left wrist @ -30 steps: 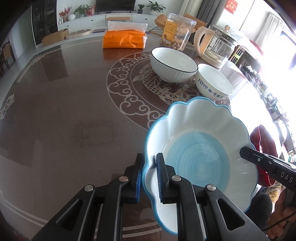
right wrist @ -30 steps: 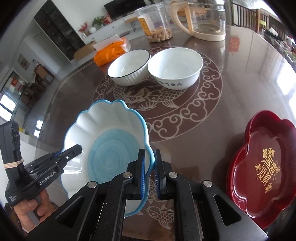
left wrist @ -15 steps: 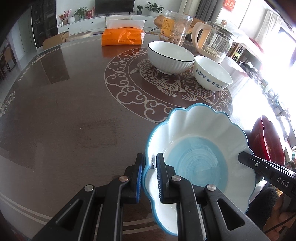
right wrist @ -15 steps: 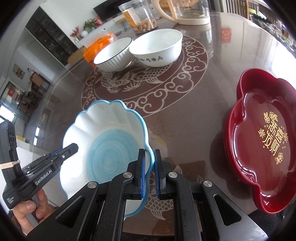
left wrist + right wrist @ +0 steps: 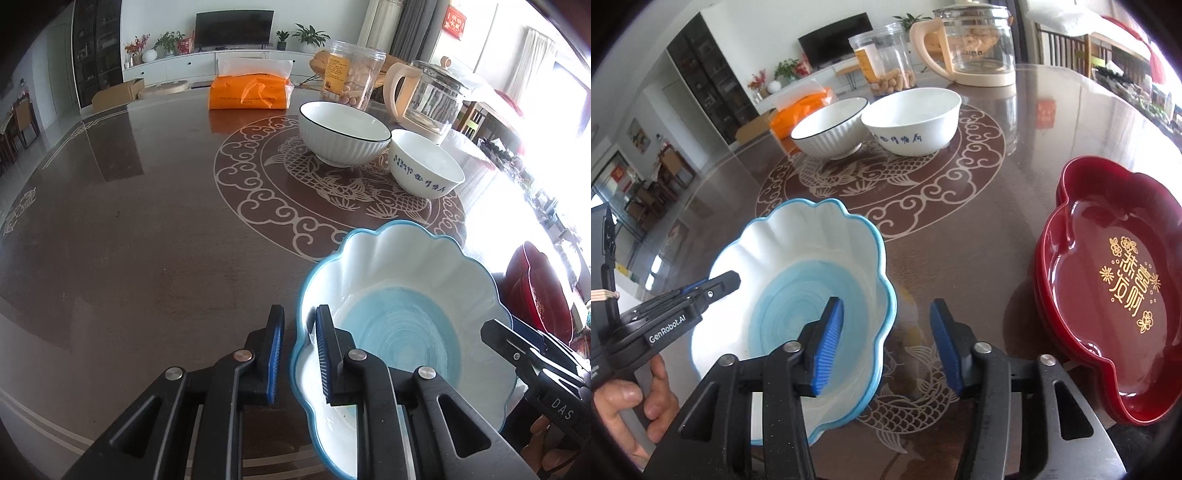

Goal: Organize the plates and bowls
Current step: 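Lift the scalloped bowl and carry it toward the table edge, then lower the scalloped bowl onto the table and open the right gripper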

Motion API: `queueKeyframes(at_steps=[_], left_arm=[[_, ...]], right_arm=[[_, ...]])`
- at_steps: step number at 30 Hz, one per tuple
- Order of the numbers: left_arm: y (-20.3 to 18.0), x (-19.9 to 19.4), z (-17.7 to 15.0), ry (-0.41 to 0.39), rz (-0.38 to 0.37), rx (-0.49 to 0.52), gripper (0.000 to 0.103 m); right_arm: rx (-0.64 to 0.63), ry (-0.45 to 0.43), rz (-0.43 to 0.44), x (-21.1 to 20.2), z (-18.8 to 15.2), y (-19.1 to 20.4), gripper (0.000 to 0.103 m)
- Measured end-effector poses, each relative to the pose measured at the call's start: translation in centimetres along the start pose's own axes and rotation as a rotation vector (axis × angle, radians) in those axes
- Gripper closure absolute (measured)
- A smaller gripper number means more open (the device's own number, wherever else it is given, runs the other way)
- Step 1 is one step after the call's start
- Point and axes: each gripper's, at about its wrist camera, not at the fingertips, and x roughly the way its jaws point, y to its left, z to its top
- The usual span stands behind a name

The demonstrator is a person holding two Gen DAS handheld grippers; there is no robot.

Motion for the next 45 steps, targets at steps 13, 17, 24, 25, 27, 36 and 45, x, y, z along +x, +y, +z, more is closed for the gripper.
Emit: queueKeyframes(at_steps=[13,17,24,25,27,36,45], left_arm=[[0.3,-2.2,1.3,-0.175,0.022,-0.089,0.033],[0.5,-2.2,2.0,-0.18,0.024,-0.117,0.031],[0.7,-3.3,2.6,-0.214,0.059,-0.16,0.02],[0.7,-3.5,2.7,-0.22,0.066,-0.162,0.02],[0.8,-4.0,2.9,-0.231,0.079,-0.174,0.019],[0.7,-6.4,3.1,-0.282,0.16,-0.193,0.012],[0.2,-7.6,3.2,-0.315,0.203,-0.167,0.009]], right_arm=[[-0.037,-0.229,-0.148,-3.4,0.1,-0.4,0.037],[-0.088,-0.275,-0.171,-4.1,-0.1,0.7,0.037],[-0.145,-0.317,-0.206,-4.5,-0.5,1.9,0.037],[-0.145,-0.323,-0.207,-4.6,-0.5,1.9,0.037],[-0.141,-0.336,-0.209,-4.9,-0.6,1.9,0.037],[-0.173,-0.412,-0.221,-6.2,-1.1,2.7,0.035],[-0.215,-0.466,-0.23,-7.1,-1.4,3.6,0.034]])
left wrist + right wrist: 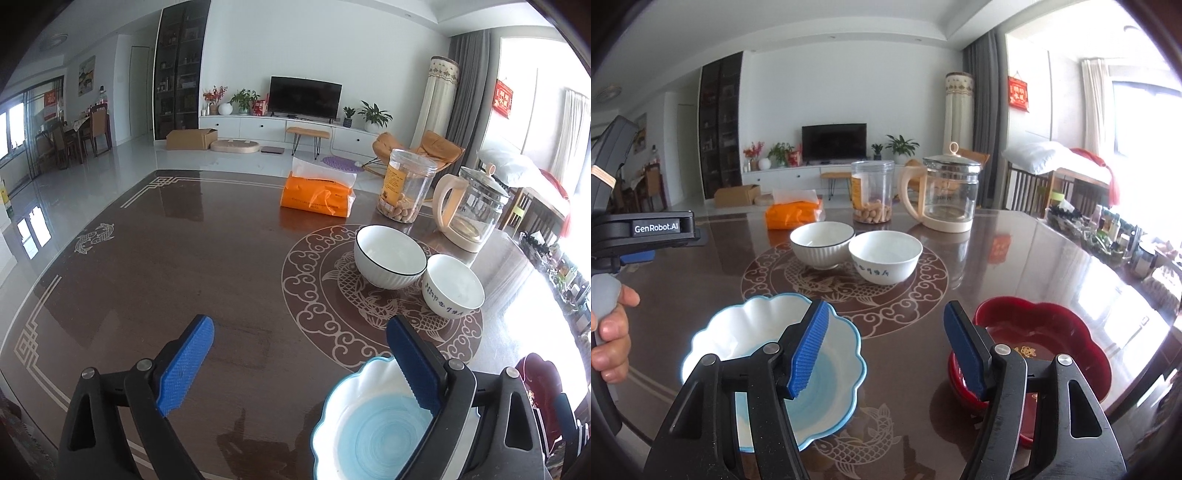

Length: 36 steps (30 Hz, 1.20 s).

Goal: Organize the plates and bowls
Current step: 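Lower the scalloped bowl onto the table and open the right gripper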

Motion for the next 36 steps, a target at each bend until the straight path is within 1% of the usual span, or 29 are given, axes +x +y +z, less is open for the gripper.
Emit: queueKeyframes(at_steps=[7,12,22,29,33,36], left_arm=[[-0.4,0.0,0.1,0.005,-0.012,0.017,0.009],[-0.1,0.0,0.0,0.014,-0.031,-0.005,0.009],[1.1,0.7,-0.7,0.043,-0.036,-0.056,0.009],[1.5,1.0,-1.1,0.056,-0.04,-0.066,0.009],[1.6,0.5,-1.2,0.05,-0.062,-0.071,0.009],[1.5,0.2,-1.3,0.047,-0.08,-0.052,0.009]], right_arm=[[-0.023,-0.004,-0.003,0.0,0.0,0.4,0.034],[-0.021,-0.006,-0.005,-0.1,-0.1,0.4,0.034],[-0.025,-0.005,-0.013,-0.2,-0.1,0.5,0.034],[-0.032,-0.013,-0.015,-0.4,-0.2,0.7,0.034],[-0.001,-0.046,-0.017,-1.2,-0.1,0.1,0.034],[0.025,-0.064,-0.02,-1.5,0.0,-0.4,0.034]])
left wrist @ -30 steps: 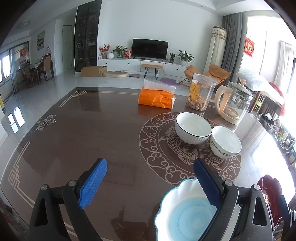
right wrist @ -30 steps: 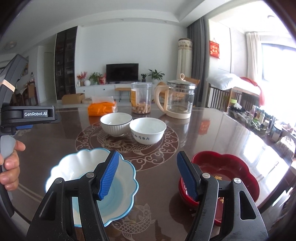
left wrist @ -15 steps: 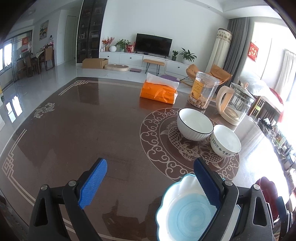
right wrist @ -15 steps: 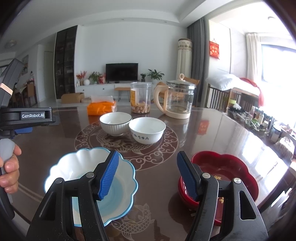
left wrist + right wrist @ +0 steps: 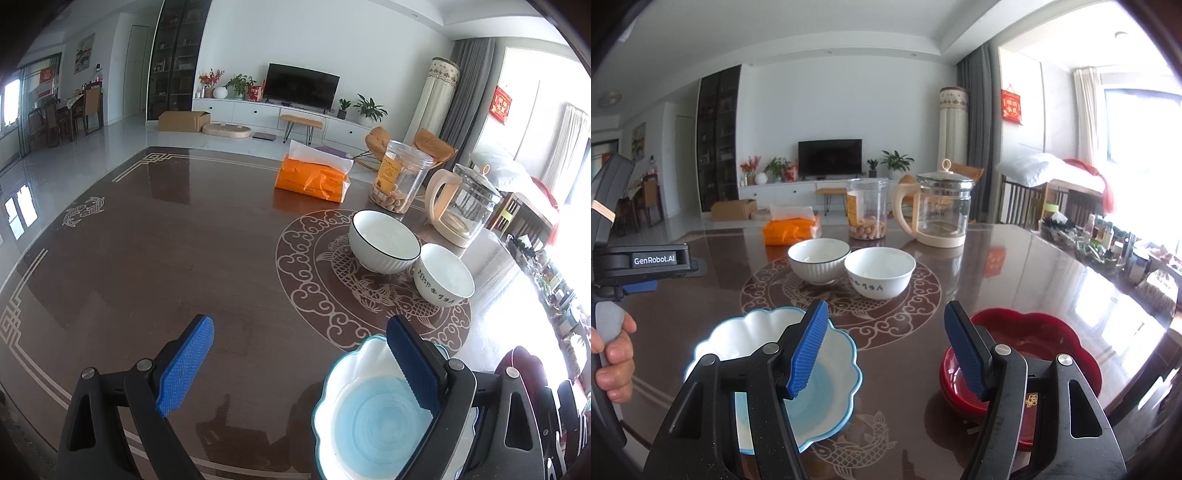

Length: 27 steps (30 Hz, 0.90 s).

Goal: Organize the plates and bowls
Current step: 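Lower the scalloped bowl onto the table and open the right gripper, then move the right gripper to the black-rimmed white bowl and grasp its rim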

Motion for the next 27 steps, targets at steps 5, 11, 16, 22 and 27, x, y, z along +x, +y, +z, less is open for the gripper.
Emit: queueKeyframes(at_steps=[5,11,16,22,27], left_arm=[[-0.3,0.5,0.0,0.036,-0.025,0.054,0.009],[-1.0,1.3,1.9,0.149,-0.113,0.07,0.009],[-1.1,2.3,4.1,0.209,-0.169,0.067,0.009],[-0.6,5.0,7.1,0.264,-0.182,0.048,0.009],[-1.8,8.3,9.5,0.289,-0.168,0.032,0.009]], right_arm=[[0.023,0.036,-0.005,0.9,-0.1,-0.5,0.034],[0.058,0.061,-0.004,1.3,-0.2,-1.3,0.034],[0.07,0.099,0.024,2.0,-0.1,-1.5,0.034],[0.197,0.325,0.279,6.4,4.5,-3.2,0.034],[0.286,0.522,0.391,13.7,11.5,-4.8,0.034]])
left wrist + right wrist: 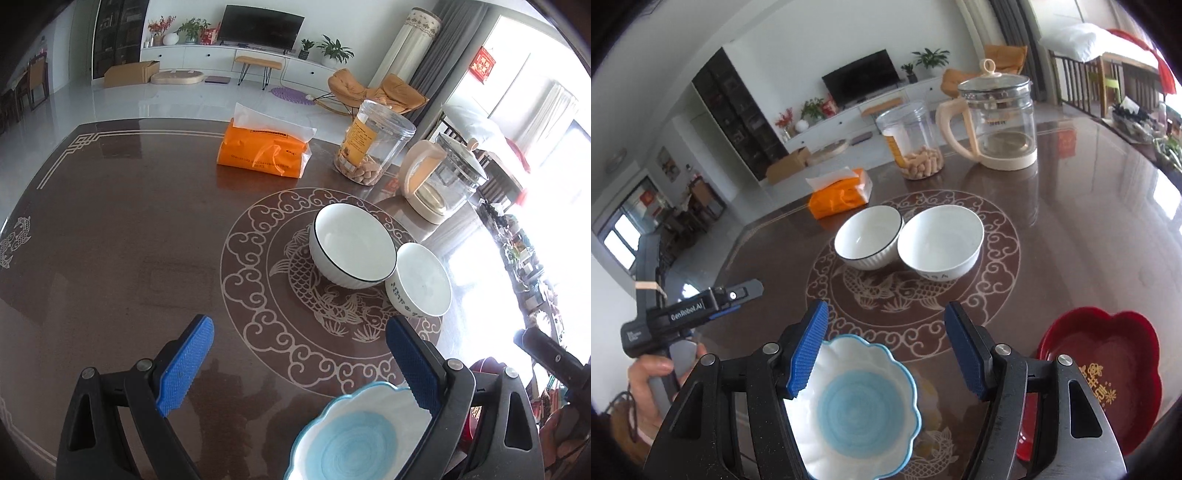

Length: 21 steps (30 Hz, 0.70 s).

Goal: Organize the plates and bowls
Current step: 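Move the right gripper to the black-rimmed white bowl and grasp its rim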

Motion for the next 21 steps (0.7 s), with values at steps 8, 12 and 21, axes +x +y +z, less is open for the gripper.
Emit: queueKeyframes(at_steps=[8,12,21], left_arm=[[-1.3,5.6,3.4,0.054,0.004,-0.065,0.02],[-0.7,8.1,4.3,0.093,0.011,-0.12,0.029],[-0.9,11.7,4.9,0.138,0.019,-0.134,0.043]], right_arm=[[-0.084,0.206,-0.031,9.6,9.1,0.6,0.035],[-0.122,0.261,-0.063,14.0,10.3,0.6,0.053],[-0.174,0.322,-0.09,20.1,10.1,0.1,0.073]])
